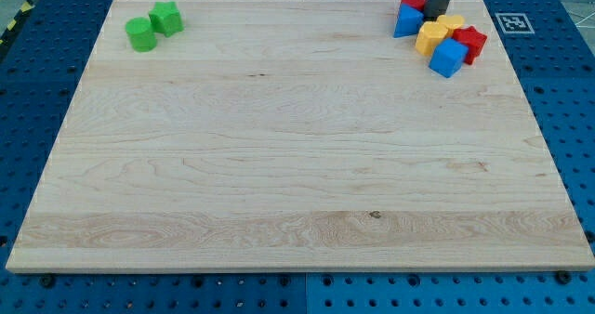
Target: Push the yellow heart to the center
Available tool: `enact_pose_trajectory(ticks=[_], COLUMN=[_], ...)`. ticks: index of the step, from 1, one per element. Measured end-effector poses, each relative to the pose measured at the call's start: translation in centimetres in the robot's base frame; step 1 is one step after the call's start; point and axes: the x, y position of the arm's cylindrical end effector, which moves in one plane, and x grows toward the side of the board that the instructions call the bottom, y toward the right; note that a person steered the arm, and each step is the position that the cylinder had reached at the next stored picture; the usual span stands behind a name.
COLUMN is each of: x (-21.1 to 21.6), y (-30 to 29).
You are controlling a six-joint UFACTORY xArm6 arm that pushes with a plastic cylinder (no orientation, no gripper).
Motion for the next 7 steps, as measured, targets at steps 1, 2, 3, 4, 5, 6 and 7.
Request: enact_pose_trajectory(ticks=[1,2,3,4,5,6,7], x=[-0.1,-0.3,-0.4,-0.3,0.2,0.2,1.0], y=[2.5,6.1,6.1,5.6,4.2,3.4,2.5])
